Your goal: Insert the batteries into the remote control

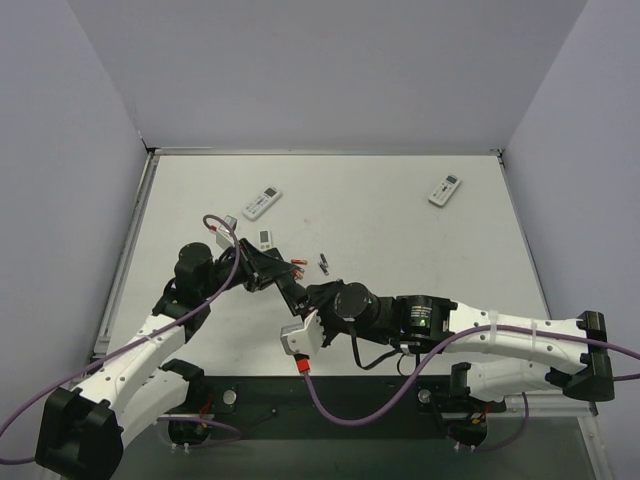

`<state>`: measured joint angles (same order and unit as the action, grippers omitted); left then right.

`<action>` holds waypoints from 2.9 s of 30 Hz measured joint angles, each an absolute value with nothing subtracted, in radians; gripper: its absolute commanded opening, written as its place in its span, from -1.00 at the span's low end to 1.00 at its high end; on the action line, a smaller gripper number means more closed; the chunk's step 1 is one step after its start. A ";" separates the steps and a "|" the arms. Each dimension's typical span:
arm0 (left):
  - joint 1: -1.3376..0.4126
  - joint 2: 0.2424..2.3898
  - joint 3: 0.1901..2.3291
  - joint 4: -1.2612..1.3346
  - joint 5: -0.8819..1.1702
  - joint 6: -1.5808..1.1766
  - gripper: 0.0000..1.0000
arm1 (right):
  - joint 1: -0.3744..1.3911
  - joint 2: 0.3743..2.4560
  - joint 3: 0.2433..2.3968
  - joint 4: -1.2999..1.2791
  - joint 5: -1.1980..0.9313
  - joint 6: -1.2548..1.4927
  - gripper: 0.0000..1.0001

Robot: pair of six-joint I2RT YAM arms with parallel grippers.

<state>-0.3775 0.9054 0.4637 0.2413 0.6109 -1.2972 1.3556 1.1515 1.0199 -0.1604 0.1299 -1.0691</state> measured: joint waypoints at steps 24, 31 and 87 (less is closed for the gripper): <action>-0.377 0.905 0.464 0.259 0.638 -1.348 -1.00 | 1.356 1.176 1.025 -0.162 0.142 -1.113 -1.00; -0.377 0.905 0.456 0.290 0.638 -1.376 -1.00 | 1.356 1.176 1.036 -0.169 0.131 -1.112 -1.00; -0.364 0.907 0.342 0.451 0.636 -1.570 -1.00 | 1.364 1.209 1.037 -0.251 0.109 -1.129 -0.46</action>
